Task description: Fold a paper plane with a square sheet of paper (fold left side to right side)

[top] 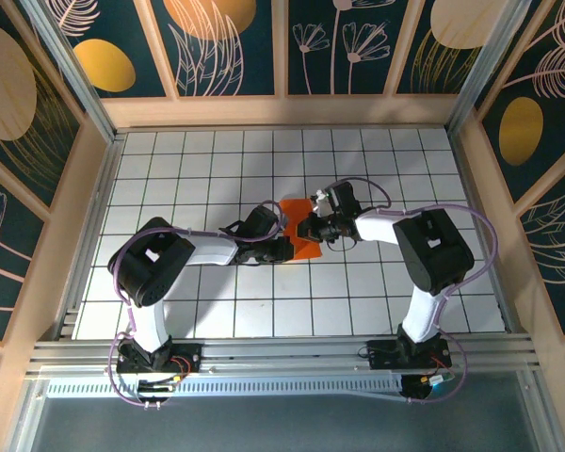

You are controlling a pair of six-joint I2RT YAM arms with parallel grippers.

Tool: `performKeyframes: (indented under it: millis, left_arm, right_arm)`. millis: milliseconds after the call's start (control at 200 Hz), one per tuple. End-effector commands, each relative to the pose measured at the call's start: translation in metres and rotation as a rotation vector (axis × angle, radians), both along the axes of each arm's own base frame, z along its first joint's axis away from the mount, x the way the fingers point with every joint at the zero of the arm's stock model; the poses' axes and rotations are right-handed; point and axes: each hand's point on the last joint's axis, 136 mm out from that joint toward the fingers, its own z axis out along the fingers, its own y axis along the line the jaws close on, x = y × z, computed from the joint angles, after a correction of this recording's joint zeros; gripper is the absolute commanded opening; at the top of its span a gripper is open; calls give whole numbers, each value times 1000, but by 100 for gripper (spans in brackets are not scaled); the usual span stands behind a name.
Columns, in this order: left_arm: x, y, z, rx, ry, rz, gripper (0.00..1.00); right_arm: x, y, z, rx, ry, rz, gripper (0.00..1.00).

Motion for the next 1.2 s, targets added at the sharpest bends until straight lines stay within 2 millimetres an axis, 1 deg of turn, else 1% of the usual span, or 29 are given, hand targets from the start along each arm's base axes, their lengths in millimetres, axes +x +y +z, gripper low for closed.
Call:
performKeyframes:
  millis: [0,210,480,816,1191]
  left_arm:
    - [-16,15,-24,76,70,3,2]
    - [-16,18,-25,90,69,7,1]
    - [-20,23,-33,115,84,11,1]
    - [-23,27,-38,129,93,10,1]
    - [-23,26,-38,118,91,13,1]
  right_arm:
    - [-10,6,-2,15,6,18,0]
    - [-9,2,-20,-32,22,4,0]
    - [-3,-11,-38,-126,27,-22,0]
    - [16,-29,-36,-136,16,-67,0]
    - [45,-61,-42,-164,15,-134,0]
